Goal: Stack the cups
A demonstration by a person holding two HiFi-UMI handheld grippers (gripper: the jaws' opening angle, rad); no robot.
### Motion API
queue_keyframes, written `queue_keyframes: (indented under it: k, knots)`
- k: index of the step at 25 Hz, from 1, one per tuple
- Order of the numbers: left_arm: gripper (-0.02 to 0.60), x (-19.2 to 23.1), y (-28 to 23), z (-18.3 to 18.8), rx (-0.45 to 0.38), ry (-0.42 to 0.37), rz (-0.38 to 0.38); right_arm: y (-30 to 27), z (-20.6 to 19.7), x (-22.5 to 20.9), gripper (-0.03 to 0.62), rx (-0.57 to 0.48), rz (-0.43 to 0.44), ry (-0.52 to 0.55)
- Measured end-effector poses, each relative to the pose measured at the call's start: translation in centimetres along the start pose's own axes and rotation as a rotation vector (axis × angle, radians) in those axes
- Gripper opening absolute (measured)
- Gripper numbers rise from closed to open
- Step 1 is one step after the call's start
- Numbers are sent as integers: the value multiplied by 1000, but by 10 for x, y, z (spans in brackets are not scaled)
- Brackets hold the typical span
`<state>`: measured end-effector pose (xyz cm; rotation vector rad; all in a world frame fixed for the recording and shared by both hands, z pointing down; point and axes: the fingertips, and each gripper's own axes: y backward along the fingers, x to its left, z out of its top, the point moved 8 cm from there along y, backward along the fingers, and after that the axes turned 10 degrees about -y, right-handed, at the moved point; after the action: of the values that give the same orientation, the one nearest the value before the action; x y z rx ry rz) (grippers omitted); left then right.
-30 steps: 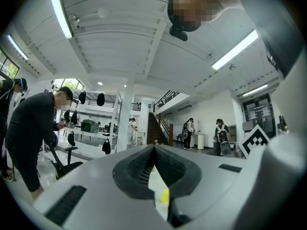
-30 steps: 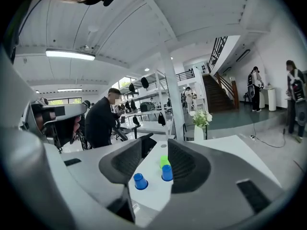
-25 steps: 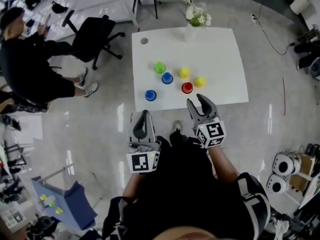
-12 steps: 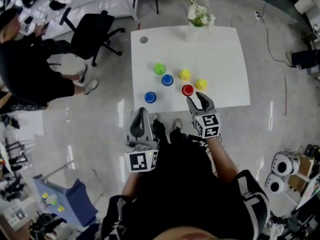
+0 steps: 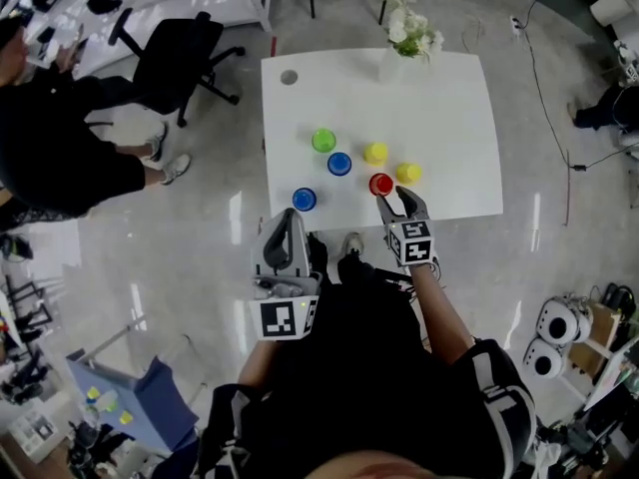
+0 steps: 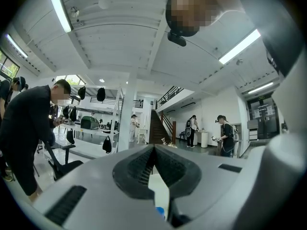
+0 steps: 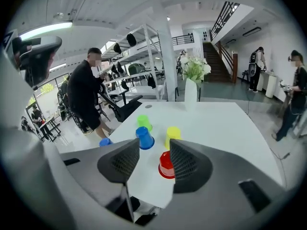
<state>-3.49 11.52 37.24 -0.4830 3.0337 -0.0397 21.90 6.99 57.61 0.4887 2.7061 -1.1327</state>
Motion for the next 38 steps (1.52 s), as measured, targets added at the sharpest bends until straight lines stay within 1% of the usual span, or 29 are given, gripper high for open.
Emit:
queue_keyframes:
  k: [4,10,15,20,28,32,38]
  knots:
    - [20,7,-11,-6,17,13,-11,-18,-10,-9,227,62,-35,-14]
    - [20,19,-21,-14,43,20,-19,-45,-20,-22,250,124,-85,-45]
    - [20,25,-28,-19,51,28,-13,-62,-27,-30,267,177,-100,-65]
    - [20,28,-33,-22,62,39,-10,-72,-33,-35,267,217,-120,-66]
    - [20,32,-36,-28,72,48,-17,-83,-40,-38,264,248,-135,-76]
    - [20,36,-34,-29,73,54,-15,-86,-42,-38,236,247,-144,-69]
    - [19,43,-29,-30,78,59,-8,-85,-43,-35,236,241,-152,-66]
